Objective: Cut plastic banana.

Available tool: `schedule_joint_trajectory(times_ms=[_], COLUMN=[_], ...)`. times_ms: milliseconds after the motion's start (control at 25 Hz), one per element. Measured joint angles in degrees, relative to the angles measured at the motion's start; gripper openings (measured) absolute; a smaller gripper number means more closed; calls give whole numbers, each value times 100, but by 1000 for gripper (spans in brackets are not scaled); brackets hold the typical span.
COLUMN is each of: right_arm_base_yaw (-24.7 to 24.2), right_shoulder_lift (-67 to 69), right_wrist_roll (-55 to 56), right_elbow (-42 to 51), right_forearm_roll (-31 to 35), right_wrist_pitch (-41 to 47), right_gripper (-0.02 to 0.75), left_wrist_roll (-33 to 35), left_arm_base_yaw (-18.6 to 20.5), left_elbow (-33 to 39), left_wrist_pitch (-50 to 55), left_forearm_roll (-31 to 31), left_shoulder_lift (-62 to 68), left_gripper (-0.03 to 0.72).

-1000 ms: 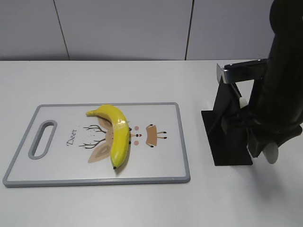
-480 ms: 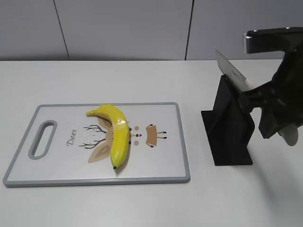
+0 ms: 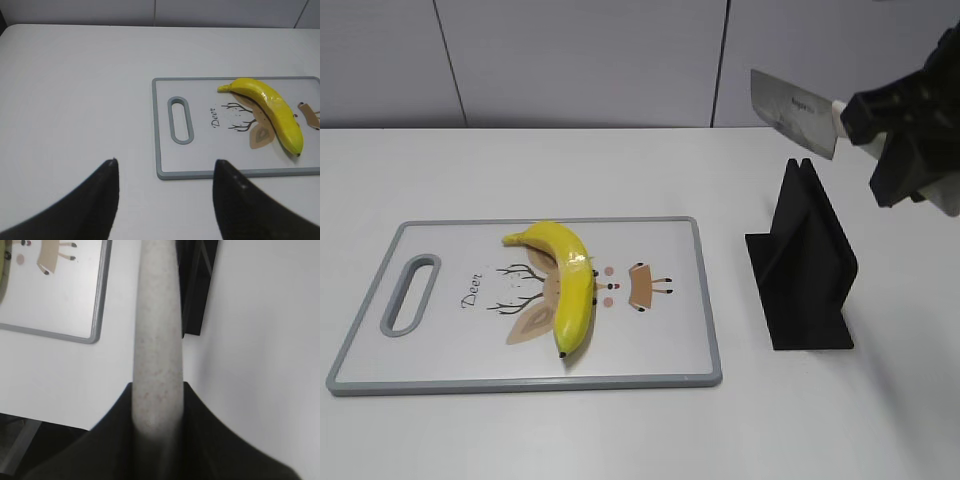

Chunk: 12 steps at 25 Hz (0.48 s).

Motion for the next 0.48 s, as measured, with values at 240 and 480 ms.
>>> schedule_joint_trajectory(times_ms=[240,480], right_arm_base_yaw=[0,0], right_shoulder_lift=[0,122], right_wrist_roll=[-664,-1588], right_elbow=[-582,-907], right_forearm_roll=[-86,-348], right_wrist_pitch=[40,109], right_gripper=[163,163], left_wrist_roll=[0,6], left_arm_base_yaw=[0,0], left_elbow=[0,-86], left_wrist_pitch=[0,-99], left_forearm_roll=[0,-1], left_shoulder_lift=[14,655], left_gripper=[570,567])
